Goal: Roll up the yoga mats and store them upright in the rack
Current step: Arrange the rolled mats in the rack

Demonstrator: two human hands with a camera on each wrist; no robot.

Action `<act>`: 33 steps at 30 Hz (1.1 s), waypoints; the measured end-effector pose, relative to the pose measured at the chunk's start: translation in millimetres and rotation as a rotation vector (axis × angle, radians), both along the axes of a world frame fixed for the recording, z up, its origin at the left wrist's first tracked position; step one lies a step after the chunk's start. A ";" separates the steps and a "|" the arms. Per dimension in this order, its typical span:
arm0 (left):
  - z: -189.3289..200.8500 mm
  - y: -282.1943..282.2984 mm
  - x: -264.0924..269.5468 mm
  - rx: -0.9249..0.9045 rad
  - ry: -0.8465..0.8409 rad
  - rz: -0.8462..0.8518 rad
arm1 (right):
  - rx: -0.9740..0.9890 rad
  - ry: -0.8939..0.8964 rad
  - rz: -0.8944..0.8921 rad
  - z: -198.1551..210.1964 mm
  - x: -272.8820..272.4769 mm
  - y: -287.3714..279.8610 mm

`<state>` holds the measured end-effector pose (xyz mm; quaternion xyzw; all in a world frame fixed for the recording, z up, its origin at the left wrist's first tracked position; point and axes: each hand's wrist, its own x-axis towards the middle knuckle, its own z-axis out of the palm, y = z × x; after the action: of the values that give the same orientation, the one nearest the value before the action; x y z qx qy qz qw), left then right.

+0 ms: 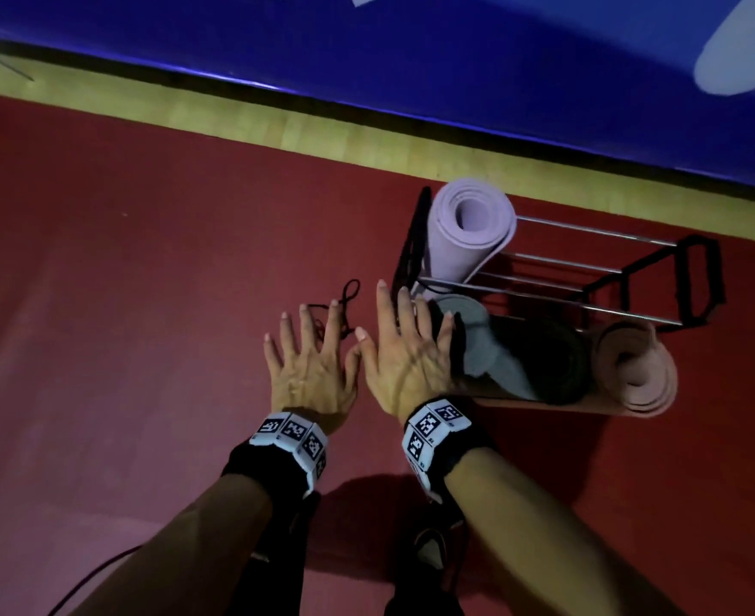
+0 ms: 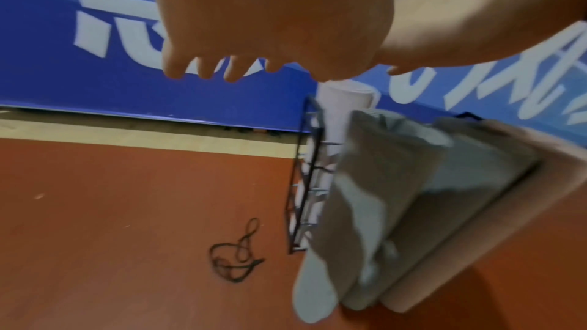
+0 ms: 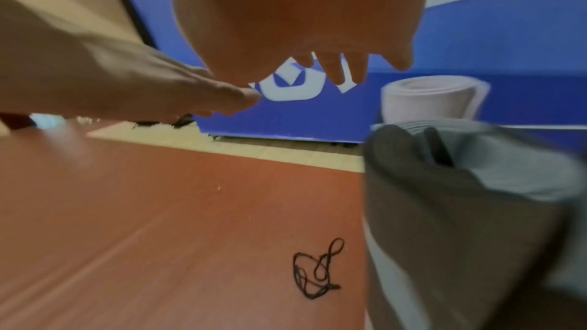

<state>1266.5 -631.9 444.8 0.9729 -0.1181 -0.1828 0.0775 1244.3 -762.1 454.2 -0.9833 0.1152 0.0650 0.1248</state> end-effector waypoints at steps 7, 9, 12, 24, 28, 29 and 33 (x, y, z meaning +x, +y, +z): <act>-69.9 56.7 31.9 0.035 0.065 0.054 | 0.064 0.028 0.077 -69.5 26.8 61.0; -111.4 63.5 37.8 0.046 0.084 0.070 | 0.106 0.075 0.086 -111.6 29.9 71.1; -196.9 70.4 51.4 0.096 0.104 0.090 | 0.157 0.126 0.054 -200.3 42.1 75.6; -466.3 75.3 127.0 0.174 -0.071 -0.007 | 0.044 0.085 0.106 -502.9 119.5 58.1; -524.5 79.4 121.0 0.168 -0.033 0.023 | -0.002 0.076 0.163 -556.0 132.3 63.1; -532.3 80.5 118.7 0.168 -0.025 0.032 | -0.017 0.078 0.178 -565.0 135.1 64.4; -547.4 89.9 107.1 0.168 -0.013 0.026 | 0.008 0.152 0.144 -596.3 141.6 73.3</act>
<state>1373.6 -542.0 -102.6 0.9786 -0.0902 -0.1849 -0.0027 1385.9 -688.7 -142.0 -0.9808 0.0532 0.1487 0.1146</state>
